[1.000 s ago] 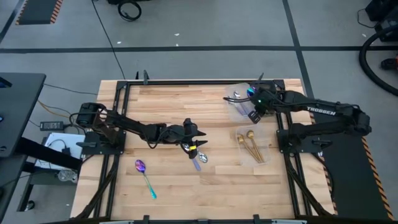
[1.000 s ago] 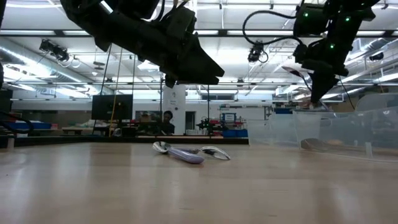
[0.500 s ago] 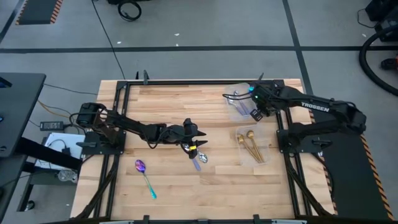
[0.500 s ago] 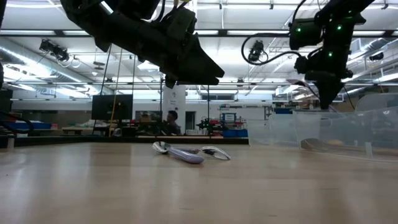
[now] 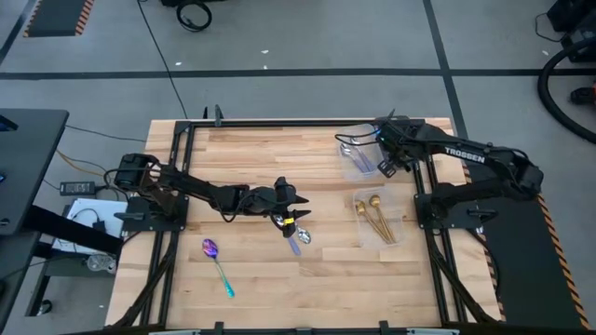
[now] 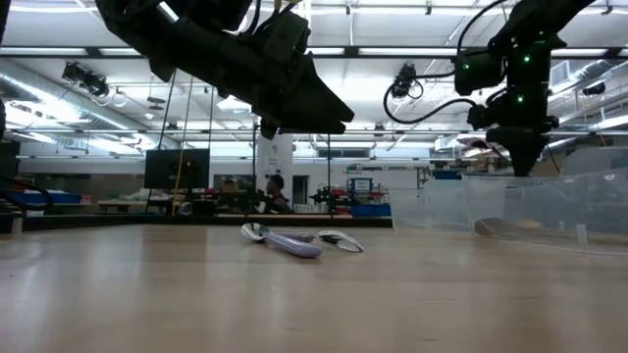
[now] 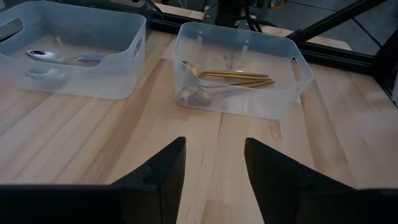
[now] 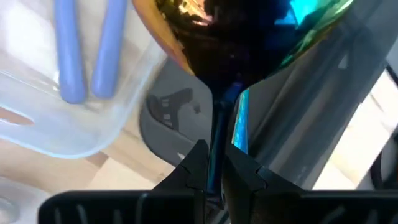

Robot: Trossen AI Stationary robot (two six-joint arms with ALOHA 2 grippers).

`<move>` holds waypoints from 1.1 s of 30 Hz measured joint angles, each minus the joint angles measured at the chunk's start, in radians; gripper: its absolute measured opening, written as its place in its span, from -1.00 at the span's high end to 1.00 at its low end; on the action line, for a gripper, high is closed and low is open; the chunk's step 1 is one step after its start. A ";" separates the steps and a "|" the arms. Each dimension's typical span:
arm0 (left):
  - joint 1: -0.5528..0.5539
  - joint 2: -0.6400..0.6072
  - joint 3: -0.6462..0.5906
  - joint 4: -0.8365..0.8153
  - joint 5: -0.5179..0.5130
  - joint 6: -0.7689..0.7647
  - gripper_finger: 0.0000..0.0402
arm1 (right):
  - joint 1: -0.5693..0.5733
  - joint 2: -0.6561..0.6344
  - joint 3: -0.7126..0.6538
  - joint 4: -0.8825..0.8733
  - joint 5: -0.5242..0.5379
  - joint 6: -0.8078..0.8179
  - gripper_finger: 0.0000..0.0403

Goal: Sort silverware by color (type)
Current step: Put the blue spoon into the black bin

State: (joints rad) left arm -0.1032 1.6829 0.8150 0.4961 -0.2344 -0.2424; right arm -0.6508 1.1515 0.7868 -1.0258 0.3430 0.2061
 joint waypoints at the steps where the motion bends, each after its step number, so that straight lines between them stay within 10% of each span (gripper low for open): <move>1: 0.000 0.000 0.000 0.000 0.000 0.000 0.14 | -0.005 0.003 0.000 -0.006 0.000 -0.002 0.82; 9: 0.002 0.000 0.000 0.000 0.000 0.002 0.14 | -0.006 0.006 0.083 -0.105 -0.096 -0.024 0.82; 17: 0.006 0.000 0.000 0.000 0.000 0.002 0.14 | -0.037 0.012 0.236 -0.122 0.062 -0.072 0.82; 33: -0.003 0.000 0.000 -0.012 0.000 -0.004 0.14 | -0.188 0.221 0.182 -0.051 0.044 -0.133 0.82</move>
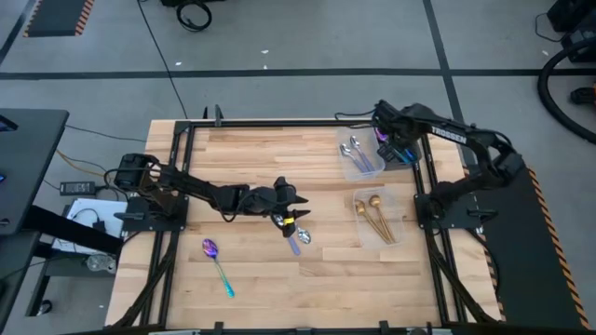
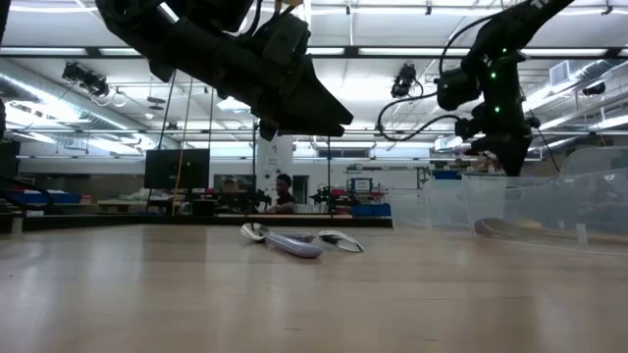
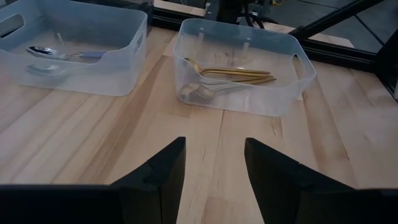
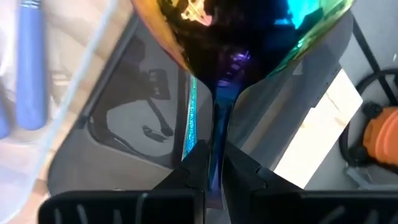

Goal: Sort silverware by color (type)
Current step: Put the blue spoon into the black bin, then adjust the black bin

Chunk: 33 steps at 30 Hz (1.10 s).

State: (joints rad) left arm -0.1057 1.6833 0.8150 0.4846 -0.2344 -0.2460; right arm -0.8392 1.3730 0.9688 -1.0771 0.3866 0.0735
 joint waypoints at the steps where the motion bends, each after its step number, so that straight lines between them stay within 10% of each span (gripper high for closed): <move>1: -0.002 0.000 0.000 -0.003 0.000 0.000 0.14 | -0.001 0.012 0.000 -0.001 0.001 0.009 0.82; 19: -0.089 -0.002 0.000 -0.071 0.001 0.032 0.14 | -0.016 0.076 0.000 -0.019 -0.083 0.035 0.31; 33: -0.102 -0.003 0.000 -0.116 0.001 0.025 0.14 | -0.053 0.064 0.024 0.126 -0.152 -0.167 0.34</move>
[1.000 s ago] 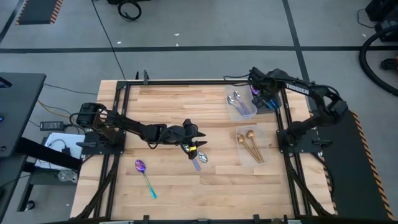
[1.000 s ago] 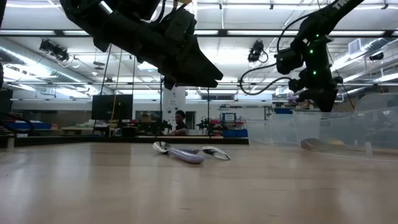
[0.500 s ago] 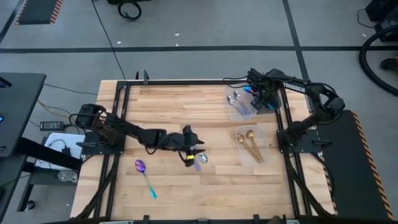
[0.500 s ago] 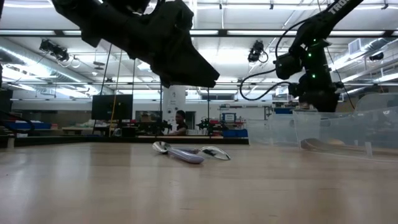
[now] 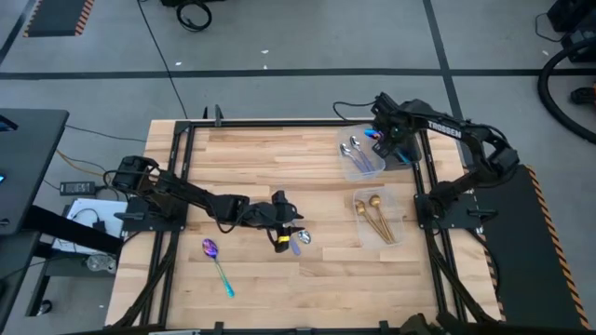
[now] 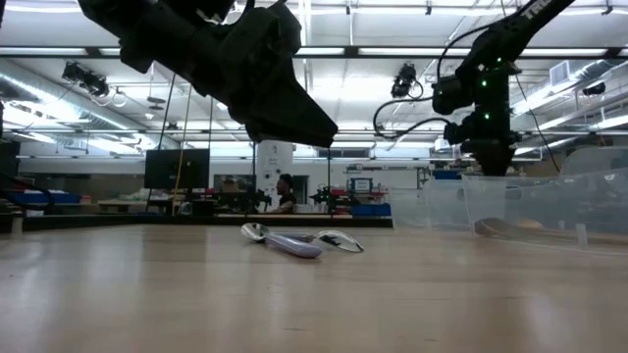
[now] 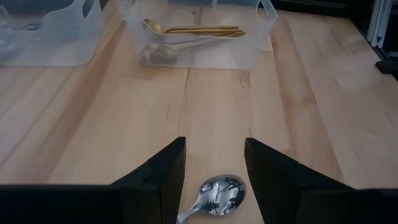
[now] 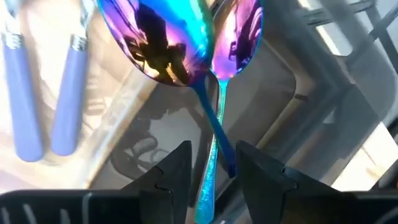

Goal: Sort silverware by color (type)
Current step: Adjust the black bin

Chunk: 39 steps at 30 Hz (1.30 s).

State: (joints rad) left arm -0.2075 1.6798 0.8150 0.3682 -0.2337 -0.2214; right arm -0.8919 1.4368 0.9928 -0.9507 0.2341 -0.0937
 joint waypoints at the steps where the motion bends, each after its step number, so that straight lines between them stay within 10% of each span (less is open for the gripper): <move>1: 0.000 0.000 0.000 -0.002 0.000 0.000 0.14 | -0.001 0.013 0.000 0.003 0.000 -0.010 0.34; 26: -0.010 0.000 0.000 -0.083 0.022 0.008 0.14 | 0.091 0.140 -0.089 0.104 -0.322 0.206 0.34; 39: -0.044 -0.067 0.001 -0.141 0.022 0.006 0.14 | 0.215 0.140 -0.079 0.157 -0.318 0.301 0.34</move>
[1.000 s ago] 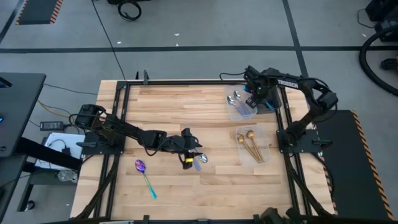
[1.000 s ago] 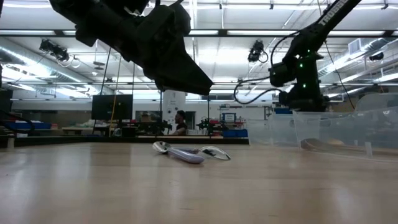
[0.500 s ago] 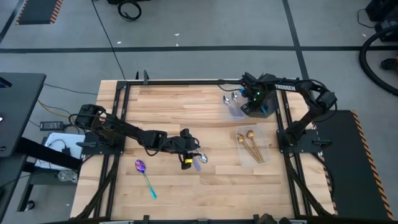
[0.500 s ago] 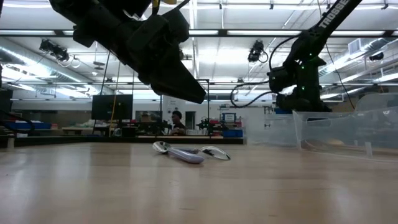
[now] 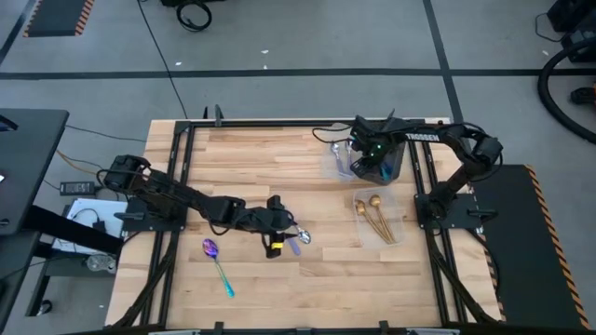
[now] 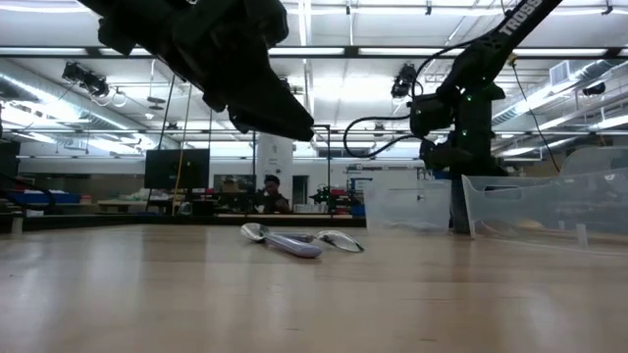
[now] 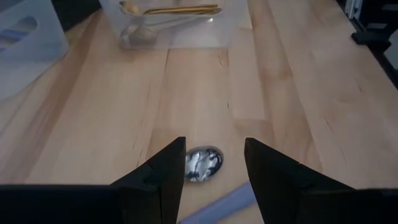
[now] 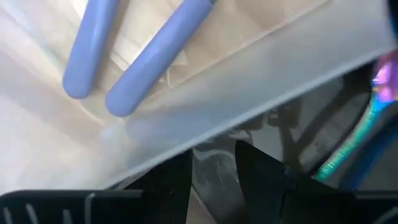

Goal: Sort silverware by color (type)
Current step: Adjust the black bin, then put the blue spoon into the black bin

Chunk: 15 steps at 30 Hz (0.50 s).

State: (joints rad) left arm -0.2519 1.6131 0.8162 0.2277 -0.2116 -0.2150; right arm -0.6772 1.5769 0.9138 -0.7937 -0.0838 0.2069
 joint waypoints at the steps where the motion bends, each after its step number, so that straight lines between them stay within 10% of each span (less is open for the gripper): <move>1: 0.000 0.000 0.000 -0.005 0.000 0.000 0.14 | 0.003 -0.005 0.007 -0.012 0.007 0.002 0.34; 15: 0.007 0.000 0.000 -0.024 0.000 0.001 0.14 | -0.036 -0.085 0.074 -0.124 0.191 -0.011 0.38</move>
State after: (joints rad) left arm -0.2452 1.6135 0.8162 0.2035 -0.2119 -0.2142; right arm -0.7134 1.4921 0.9878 -0.9181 0.1075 0.1963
